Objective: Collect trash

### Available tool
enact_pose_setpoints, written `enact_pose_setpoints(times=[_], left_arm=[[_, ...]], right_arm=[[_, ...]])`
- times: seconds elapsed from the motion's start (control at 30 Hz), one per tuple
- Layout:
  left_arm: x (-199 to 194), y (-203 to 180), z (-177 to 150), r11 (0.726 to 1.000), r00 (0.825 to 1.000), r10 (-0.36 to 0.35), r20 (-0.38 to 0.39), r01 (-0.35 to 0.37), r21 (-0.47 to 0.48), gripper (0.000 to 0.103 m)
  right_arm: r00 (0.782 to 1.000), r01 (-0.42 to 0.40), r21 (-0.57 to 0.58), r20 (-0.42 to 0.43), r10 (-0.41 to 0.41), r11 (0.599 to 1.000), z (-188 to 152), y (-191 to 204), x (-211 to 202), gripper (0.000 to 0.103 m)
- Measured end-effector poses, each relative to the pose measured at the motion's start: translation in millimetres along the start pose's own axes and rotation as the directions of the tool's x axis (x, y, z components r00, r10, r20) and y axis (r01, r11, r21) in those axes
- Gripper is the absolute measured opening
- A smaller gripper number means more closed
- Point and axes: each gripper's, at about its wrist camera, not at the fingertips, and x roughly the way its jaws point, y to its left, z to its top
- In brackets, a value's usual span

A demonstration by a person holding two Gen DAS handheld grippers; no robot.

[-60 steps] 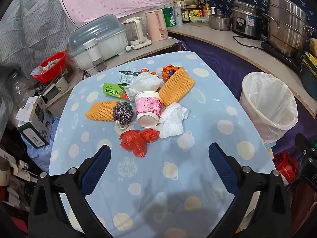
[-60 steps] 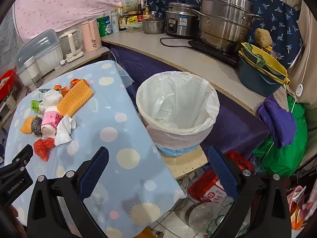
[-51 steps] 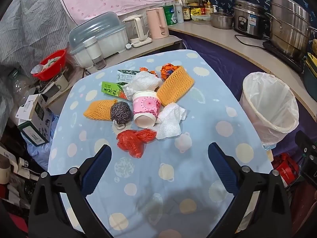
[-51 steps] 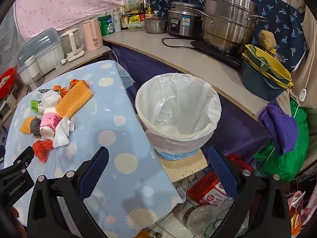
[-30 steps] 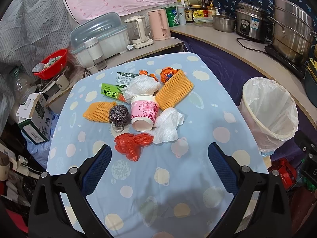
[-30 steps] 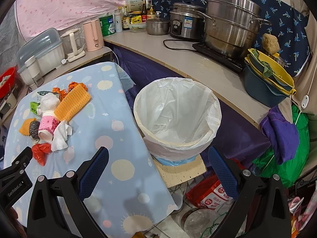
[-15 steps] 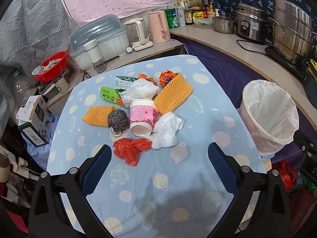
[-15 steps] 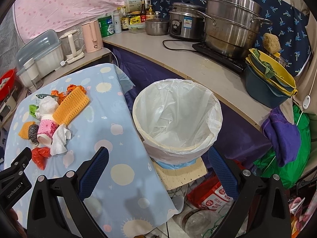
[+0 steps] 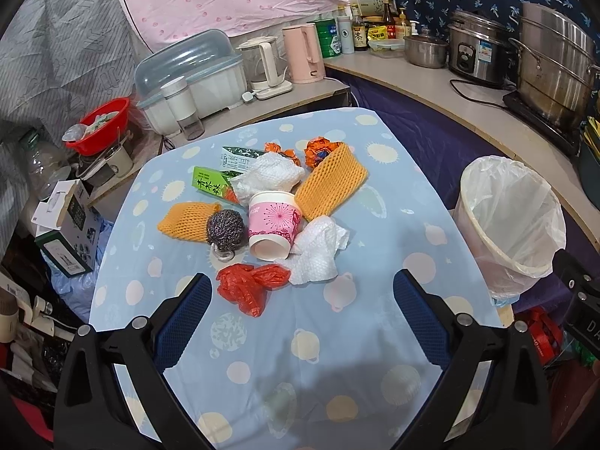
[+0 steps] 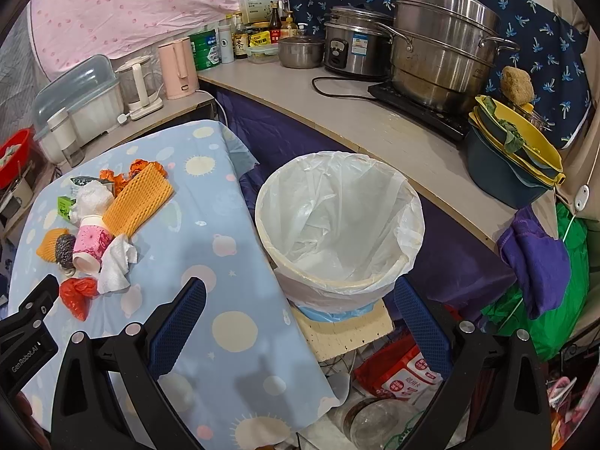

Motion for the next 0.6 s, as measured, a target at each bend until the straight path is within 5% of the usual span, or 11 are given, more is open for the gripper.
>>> enact_pose_setpoints(times=[0.6], left_arm=[[-0.7, 0.4, -0.7, 1.0, 1.0, 0.001, 0.003, -0.001, 0.002, 0.091]], right_arm=[[1.0, -0.002, 0.002, 0.001, 0.002, 1.0, -0.2, -0.5, -0.2, 0.096]])
